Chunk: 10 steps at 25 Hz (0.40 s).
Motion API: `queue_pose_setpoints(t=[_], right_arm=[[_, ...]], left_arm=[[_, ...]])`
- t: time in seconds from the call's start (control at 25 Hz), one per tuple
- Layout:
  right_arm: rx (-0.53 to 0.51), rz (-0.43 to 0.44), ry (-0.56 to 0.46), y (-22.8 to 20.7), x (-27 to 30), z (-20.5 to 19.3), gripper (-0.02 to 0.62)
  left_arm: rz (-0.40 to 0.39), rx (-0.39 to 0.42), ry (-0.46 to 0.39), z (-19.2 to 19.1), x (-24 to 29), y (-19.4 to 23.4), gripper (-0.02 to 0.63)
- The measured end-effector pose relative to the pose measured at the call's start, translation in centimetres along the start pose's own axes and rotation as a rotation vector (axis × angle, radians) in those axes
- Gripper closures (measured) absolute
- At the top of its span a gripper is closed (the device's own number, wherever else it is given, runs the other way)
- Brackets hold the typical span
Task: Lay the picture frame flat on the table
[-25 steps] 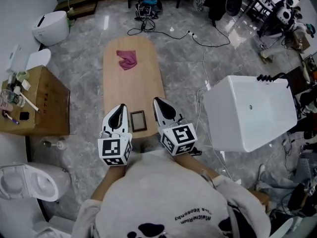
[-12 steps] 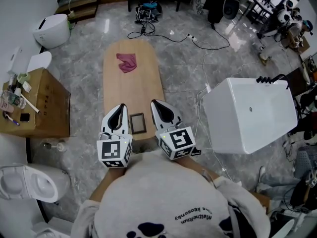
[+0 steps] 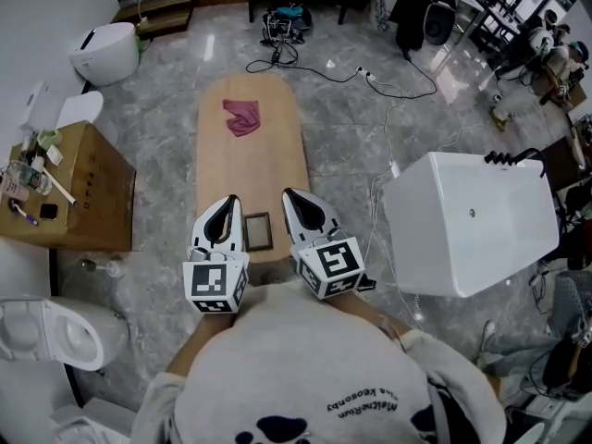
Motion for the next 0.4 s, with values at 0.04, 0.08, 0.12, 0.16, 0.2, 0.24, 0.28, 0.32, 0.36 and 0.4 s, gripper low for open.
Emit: queue_pose_setpoints(t=[0.04, 0.08, 0.12, 0.16, 0.2, 0.24, 0.28, 0.32, 0.36, 0.4], right_arm=[[0.0, 0.005, 0.0, -0.2, 0.0, 0.0, 0.586], [0.0, 0.009, 0.001, -0.4, 0.0, -0.1, 0.586], [-0.001, 0.013, 0.001, -0.6, -0.1, -0.2, 0.586], [-0.002, 0.016, 0.002, -0.8, -0.1, -0.3, 0.586], [-0.002, 0.02, 0.003, -0.9, -0.2, -0.4, 0.586], [-0.002, 0.023, 0.004, -1.1, -0.2, -0.5, 0.586], [-0.001, 0.026, 0.005, -1.4, -0.2, -0.6, 0.586], [0.0, 0.028, 0.005, -1.6, -0.3, -0.7, 0.586], [0.001, 0.03, 0.005, -1.9, -0.3, -0.8, 0.586], [0.003, 0.032, 0.005, -2.2, -0.4, -0.9, 0.586]], left_arm=[[0.003, 0.0, 0.0, 0.0, 0.1, -0.1, 0.597], [0.007, 0.0, 0.0, 0.0, 0.2, -0.3, 0.597], [0.011, 0.0, -0.001, -0.1, 0.2, -0.5, 0.597], [0.014, 0.0, -0.002, -0.2, 0.3, -0.6, 0.597], [0.017, -0.001, -0.002, -0.3, 0.4, -0.8, 0.597], [0.019, -0.001, -0.003, -0.3, 0.5, -1.0, 0.597], [0.02, -0.002, -0.003, -0.4, 0.6, -1.2, 0.597], [0.021, -0.003, -0.003, -0.4, 0.7, -1.4, 0.597], [0.022, -0.003, -0.002, -0.5, 0.9, -1.6, 0.597], [0.022, -0.004, -0.002, -0.5, 1.0, -1.8, 0.597]])
Point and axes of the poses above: the fingertips, and each gripper's own axes: x forward along the fingers, y to its left, z out of its top, the point moved 1 cm from there along -x, backward along the fingers, and after that the axes turned 14 degrees about y, right-handed, at the moved point
